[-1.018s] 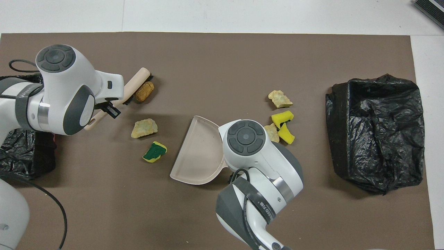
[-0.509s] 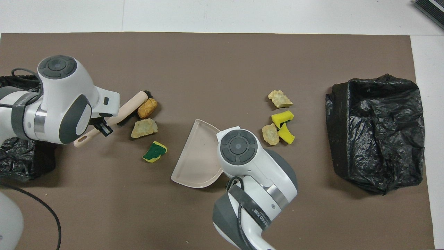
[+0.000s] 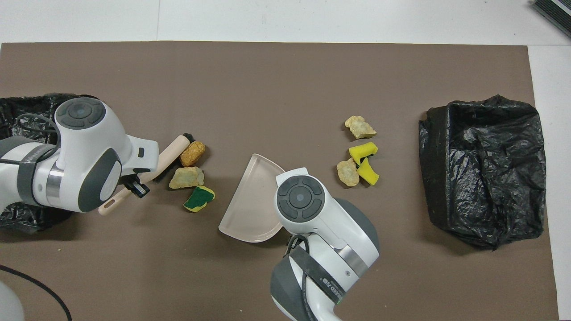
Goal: Sweep and dump trash in bin
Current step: 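Sweep the sponge and rocks into the dustpan with the left gripper's brush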
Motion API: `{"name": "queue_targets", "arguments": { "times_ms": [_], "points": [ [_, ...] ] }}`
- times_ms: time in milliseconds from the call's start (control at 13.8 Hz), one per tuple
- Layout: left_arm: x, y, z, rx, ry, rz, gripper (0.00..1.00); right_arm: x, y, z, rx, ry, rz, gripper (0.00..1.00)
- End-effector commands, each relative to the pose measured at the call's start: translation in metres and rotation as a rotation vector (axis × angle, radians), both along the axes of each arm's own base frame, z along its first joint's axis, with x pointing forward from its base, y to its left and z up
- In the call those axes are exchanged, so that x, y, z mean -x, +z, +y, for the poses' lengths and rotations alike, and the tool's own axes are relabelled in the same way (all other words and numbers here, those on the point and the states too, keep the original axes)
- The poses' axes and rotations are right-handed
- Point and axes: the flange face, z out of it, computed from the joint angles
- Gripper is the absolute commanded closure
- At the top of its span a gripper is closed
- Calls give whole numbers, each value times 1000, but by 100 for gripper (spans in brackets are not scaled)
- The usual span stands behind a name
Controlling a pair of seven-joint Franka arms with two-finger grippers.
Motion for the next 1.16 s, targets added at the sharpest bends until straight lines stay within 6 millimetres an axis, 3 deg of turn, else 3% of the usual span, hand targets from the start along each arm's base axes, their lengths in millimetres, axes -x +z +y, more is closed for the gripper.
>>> {"name": "queue_targets", "arguments": {
  "times_ms": [0, 145, 727, 873, 1091],
  "points": [
    [34, -6, -24, -26, 36, -6, 100, 3, 0, -5, 11, -17, -32, 100],
    [42, -4, -47, 11, 104, 0, 100, 3, 0, -6, 12, -17, -31, 100],
    [112, 6, -175, 75, 216, 25, 100, 3, 0, -6, 13, -19, -30, 100],
    [114, 14, -184, 87, 231, 27, 100, 3, -1, -6, 13, -17, -28, 100],
    [104, 47, -172, 133, 272, -16, 100, 3, -1, -6, 13, -17, -28, 100]
  ]
}}
